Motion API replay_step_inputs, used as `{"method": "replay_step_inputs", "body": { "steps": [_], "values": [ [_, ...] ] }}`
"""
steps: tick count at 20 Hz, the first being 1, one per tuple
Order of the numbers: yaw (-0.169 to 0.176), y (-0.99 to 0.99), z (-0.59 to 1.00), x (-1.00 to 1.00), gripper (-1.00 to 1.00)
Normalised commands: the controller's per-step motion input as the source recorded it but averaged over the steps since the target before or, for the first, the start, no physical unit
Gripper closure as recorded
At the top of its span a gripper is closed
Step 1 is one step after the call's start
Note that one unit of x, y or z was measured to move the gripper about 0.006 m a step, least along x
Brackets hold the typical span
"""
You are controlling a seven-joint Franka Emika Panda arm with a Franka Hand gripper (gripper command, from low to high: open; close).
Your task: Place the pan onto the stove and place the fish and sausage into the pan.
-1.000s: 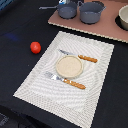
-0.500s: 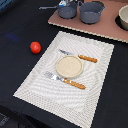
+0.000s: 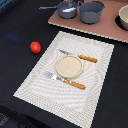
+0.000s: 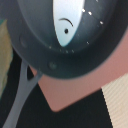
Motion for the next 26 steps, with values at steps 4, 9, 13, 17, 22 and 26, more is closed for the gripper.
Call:
{"method": "replay_step_inputs", "body": {
  "steps": [4,9,13,17,22,26],
  "values": [
    [-0.113,-0.67,0.64,0.0,-1.0],
    [-0.06,-0.79,0.39,0.0,-1.0],
    [-0.091,-0.72,0.15,0.0,-1.0],
    [-0.104,-0.7,0.0,0.0,-1.0],
    [-0.148,-0.58,-0.11,0.0,-1.0],
    [-0.186,-0.49,-0.23,-0.02,-1.0]
  ]
}}
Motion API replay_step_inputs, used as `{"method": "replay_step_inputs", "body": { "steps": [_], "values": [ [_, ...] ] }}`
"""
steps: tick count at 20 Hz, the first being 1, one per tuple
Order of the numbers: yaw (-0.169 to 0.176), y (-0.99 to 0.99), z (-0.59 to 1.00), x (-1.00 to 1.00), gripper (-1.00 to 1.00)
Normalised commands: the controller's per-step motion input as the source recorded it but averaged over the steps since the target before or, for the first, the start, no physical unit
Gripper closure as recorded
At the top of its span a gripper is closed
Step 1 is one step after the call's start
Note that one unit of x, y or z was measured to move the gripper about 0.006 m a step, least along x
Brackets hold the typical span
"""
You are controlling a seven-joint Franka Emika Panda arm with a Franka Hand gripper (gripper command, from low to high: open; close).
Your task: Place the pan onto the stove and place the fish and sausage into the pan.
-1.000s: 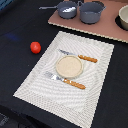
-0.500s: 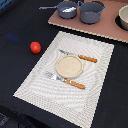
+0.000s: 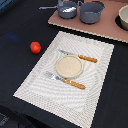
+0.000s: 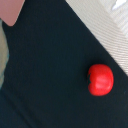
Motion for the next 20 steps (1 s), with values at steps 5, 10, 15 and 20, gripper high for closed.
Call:
{"method": "replay_step_inputs", "body": {
  "steps": [5,10,15,20],
  "values": [
    [-0.201,-0.44,-0.26,-0.03,-1.0],
    [-0.203,-0.46,-0.23,-0.03,-1.0],
    [-0.198,-0.49,-0.25,-0.04,-1.0],
    [-0.199,-0.49,-0.26,-0.03,-1.0]
  ]
}}
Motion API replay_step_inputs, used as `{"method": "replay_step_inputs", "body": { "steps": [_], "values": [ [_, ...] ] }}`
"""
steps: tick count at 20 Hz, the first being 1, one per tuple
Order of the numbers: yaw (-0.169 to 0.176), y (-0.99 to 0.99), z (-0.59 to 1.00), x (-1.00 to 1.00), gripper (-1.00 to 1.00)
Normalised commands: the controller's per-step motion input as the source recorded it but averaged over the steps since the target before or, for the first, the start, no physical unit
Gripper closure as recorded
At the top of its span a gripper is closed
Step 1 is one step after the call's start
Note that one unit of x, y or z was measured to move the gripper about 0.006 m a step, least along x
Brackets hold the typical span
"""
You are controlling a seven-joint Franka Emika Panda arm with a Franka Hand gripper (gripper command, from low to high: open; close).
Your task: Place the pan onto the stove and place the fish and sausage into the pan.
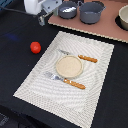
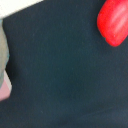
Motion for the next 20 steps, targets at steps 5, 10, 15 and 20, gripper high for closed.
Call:
{"method": "replay_step_inputs", "body": {
  "steps": [5,10,15,20],
  "values": [
    [-0.16,-0.55,-0.29,-0.04,-1.0],
    [-0.128,-0.41,-0.45,-0.22,-1.0],
    [-0.086,-0.09,-0.44,-0.32,-1.0],
    [-0.059,0.0,-0.37,-0.34,-1.0]
  ]
}}
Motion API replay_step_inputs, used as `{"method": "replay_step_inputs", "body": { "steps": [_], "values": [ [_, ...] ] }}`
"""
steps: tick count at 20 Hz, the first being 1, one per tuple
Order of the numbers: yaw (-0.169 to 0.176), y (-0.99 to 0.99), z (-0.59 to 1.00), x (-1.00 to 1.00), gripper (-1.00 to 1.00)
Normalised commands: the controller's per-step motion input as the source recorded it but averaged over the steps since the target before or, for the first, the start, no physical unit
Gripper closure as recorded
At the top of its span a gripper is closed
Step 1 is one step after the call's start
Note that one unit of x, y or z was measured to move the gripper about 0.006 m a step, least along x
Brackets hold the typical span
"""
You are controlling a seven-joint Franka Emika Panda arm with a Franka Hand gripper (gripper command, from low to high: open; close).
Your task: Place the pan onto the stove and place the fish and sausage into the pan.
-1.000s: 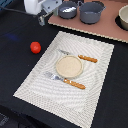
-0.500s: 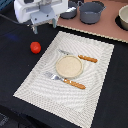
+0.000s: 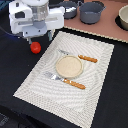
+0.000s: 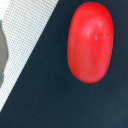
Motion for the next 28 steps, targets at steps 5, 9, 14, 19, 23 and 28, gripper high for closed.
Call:
{"method": "replay_step_inputs", "body": {
  "steps": [5,9,14,19,23,28],
  "values": [
    [-0.063,0.0,-0.45,-0.43,-1.0],
    [-0.056,0.02,-0.48,-0.43,-1.0],
    [-0.052,0.12,-0.48,-0.5,-1.0],
    [-0.048,0.13,-0.45,-0.47,-1.0],
    [-0.039,0.07,-0.24,-0.26,1.0],
    [-0.033,0.02,-0.09,-0.06,1.0]
  ]
}}
